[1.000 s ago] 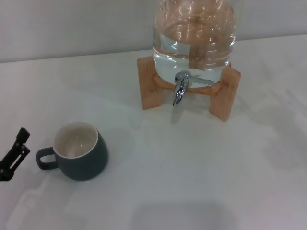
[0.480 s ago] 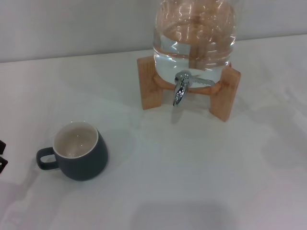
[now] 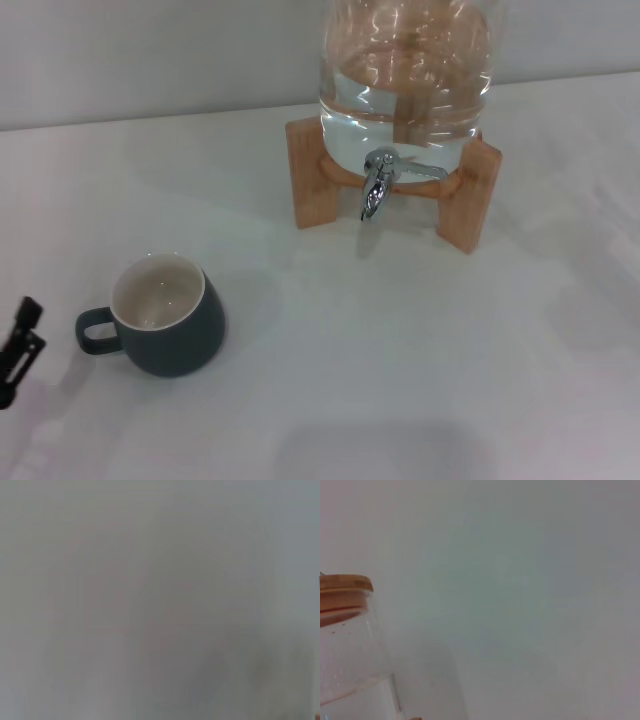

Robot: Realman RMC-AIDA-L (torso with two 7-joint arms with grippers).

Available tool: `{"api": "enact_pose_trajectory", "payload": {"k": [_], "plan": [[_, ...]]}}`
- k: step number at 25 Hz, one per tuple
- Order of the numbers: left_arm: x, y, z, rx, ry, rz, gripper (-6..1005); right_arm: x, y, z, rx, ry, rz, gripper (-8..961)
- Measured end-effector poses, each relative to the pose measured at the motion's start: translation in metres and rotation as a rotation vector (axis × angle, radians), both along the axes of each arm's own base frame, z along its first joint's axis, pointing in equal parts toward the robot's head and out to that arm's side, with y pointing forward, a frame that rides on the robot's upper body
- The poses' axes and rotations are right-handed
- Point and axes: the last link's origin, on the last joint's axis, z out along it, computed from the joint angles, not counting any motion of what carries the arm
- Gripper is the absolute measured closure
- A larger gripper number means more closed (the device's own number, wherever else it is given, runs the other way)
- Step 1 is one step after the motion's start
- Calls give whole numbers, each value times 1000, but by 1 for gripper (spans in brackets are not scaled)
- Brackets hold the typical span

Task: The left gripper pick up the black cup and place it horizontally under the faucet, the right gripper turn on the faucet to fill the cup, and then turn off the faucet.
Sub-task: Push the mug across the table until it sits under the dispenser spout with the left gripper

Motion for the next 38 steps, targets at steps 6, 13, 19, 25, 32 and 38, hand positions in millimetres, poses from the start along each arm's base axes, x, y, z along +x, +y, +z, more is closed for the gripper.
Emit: {"api": "enact_pose_trajectory", "payload": {"k": [6,13,19,25,32,38], "plan": [[1,6,-9,-46,18,9,130,0,-1,0,1,1,0,110],[-1,5,-11,-55,26,22,132,1,-2,1,3,2,-2,110],[1,4,-18,-90,35,13,134,1,-2,1,3,1,-1,110],[4,4,-23,-115,40,-6,136,2,-3,1,3,1,-2,110],[5,4,-24,-120,40,-10,139,1,-3,1,2,2,-2,110],[3,5,-24,-124,47,2,140,1,-2,1,2,2,0,110]]}}
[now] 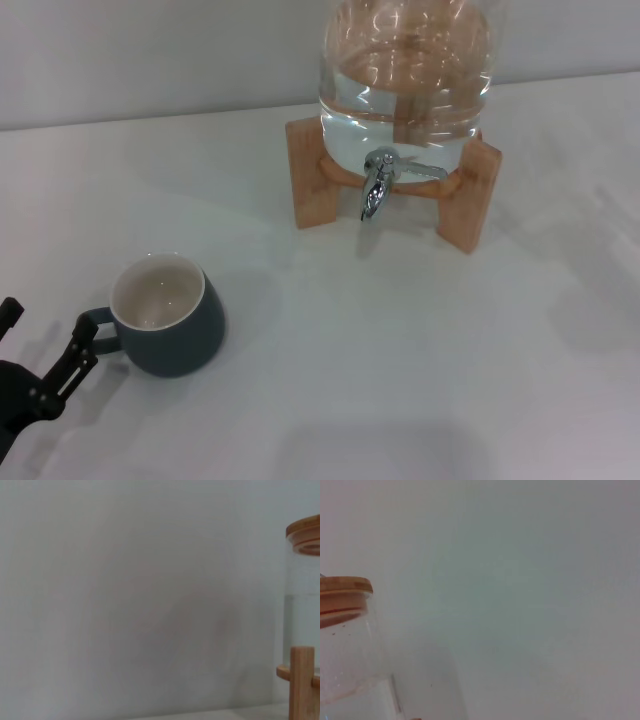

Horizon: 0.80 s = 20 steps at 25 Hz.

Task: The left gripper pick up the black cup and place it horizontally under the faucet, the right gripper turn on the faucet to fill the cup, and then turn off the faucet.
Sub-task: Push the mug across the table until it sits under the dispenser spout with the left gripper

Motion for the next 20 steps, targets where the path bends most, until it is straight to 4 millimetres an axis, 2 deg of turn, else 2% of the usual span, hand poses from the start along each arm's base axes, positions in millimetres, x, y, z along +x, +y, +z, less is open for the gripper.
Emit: {"api": "enact_pose_trajectory", "payload": {"k": [20], "plan": [[-6,2,-3,-18,19,42,147,0,1,0,2,-1,1,110]]}}
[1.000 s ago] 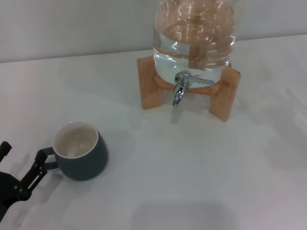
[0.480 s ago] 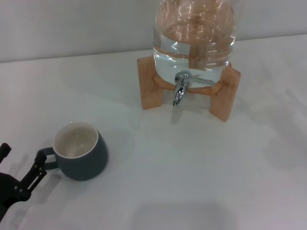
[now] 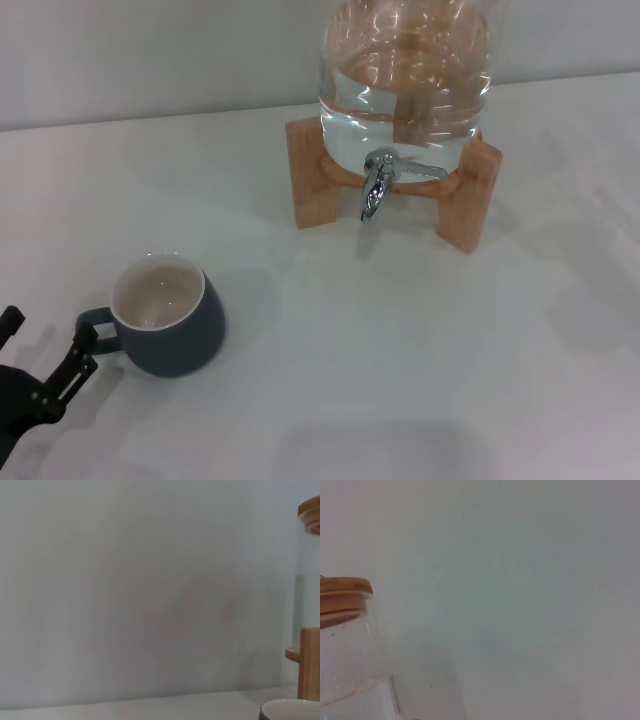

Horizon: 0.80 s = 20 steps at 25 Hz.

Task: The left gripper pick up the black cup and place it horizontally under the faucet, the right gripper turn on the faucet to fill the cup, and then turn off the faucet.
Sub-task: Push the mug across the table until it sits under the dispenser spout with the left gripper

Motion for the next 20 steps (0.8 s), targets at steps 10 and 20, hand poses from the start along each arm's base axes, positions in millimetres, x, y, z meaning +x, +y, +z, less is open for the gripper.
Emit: {"api": "enact_pose_trajectory", "payload": {"k": [10,20], "plan": [[-5,1,-2,-15,12,33,150,0,0,1,0,-1,1,110],[-7,0,-2,-19,4,47,153,1,-2,0,-1,1,-1,110]]}}
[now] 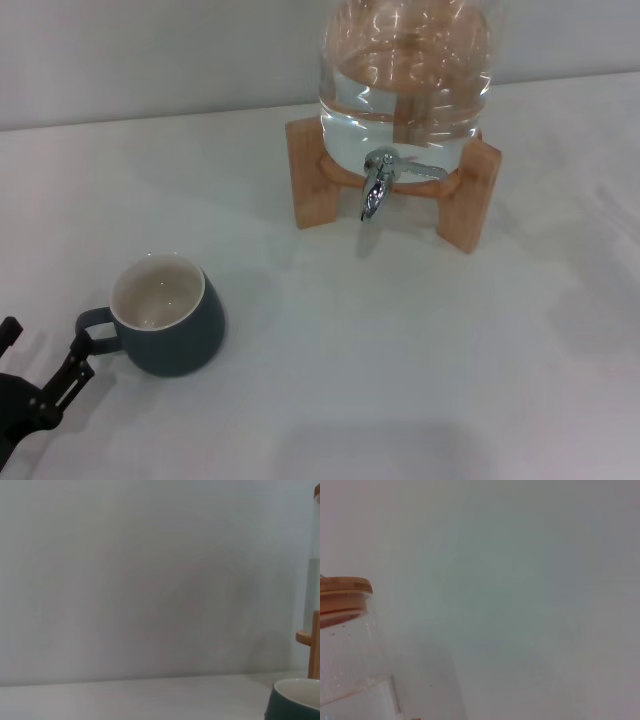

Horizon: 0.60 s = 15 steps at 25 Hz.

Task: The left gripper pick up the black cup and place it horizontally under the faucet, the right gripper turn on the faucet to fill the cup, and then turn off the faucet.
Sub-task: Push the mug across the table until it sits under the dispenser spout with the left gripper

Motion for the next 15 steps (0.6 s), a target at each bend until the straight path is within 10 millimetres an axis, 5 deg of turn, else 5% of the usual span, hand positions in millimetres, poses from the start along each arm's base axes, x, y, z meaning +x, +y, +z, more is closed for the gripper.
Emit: {"api": "enact_pose_trajectory", "payload": {"k": [15], "plan": [[-4,0,-1,-9,-7,32,158,1,-1,2,0,-1,1,110]]}}
